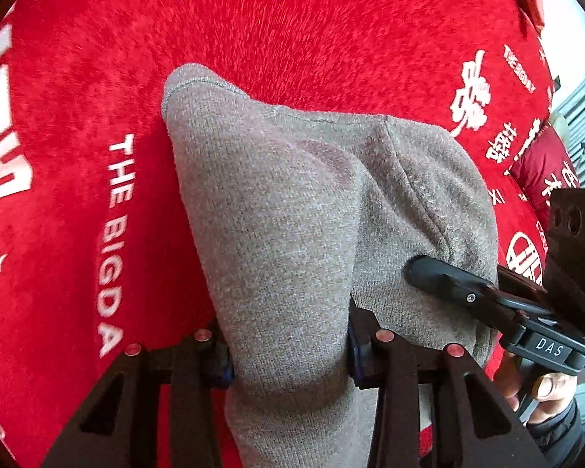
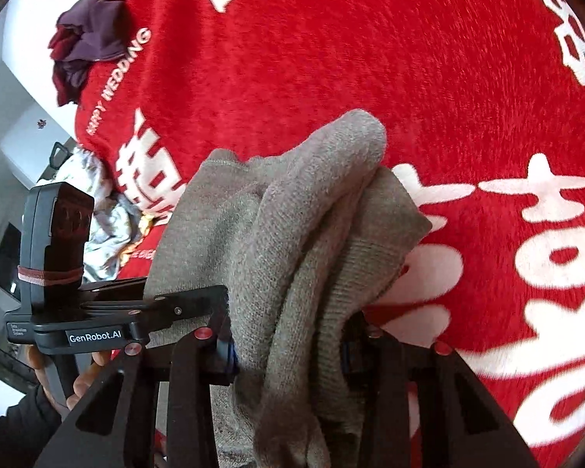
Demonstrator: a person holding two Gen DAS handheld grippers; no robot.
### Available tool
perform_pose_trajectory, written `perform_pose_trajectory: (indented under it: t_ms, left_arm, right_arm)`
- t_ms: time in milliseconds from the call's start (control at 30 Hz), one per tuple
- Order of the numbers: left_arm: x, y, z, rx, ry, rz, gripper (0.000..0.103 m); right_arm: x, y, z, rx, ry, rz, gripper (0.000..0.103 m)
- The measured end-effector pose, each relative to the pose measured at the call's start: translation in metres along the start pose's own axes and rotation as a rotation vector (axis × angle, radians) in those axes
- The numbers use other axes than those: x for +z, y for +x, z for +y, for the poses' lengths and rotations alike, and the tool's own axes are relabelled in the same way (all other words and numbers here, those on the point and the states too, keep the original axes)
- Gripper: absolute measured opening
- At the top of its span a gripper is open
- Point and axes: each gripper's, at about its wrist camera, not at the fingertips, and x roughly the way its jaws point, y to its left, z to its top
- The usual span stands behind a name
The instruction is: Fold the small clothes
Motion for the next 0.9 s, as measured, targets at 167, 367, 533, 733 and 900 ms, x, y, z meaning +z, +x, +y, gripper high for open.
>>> perform_pose_trajectory:
  t_ms: [167, 367, 533, 733, 900]
  left_arm:
    - [-0.046, -0.039, -0.003, 0.014, 0.016, -0.008, 0.042]
    - [-0.102, -0.055, -0.005, 0.060, 0.028, -0.002, 0.042]
    - [-0.132, -0.047, -0.002, 0.077, 0.020, -0.004, 0.042]
    - [-0.153, -0.022, 0.024, 0.035, -0.066, 0.019, 0.043]
    - [-0.160, -0.012, 0.036, 0.006, -0.100, -0.009, 0.059]
  right_arm:
    - [-0.037, -0.026, 0.038, 0.001, -0.035, 0.010, 0.040]
    - [-0.088, -0.031, 0.060, -0.006, -0.049, 0.031, 0.040]
    - [-0.114, -0.026, 0.064, -0.023, -0.064, 0.043, 0.040]
    - [-0.130, -0.002, 0.051, -0.028, -0.052, 0.073, 0.040]
    - [-0.132, 0.006, 0.029, 0.011, 0.035, 0.066, 0.041]
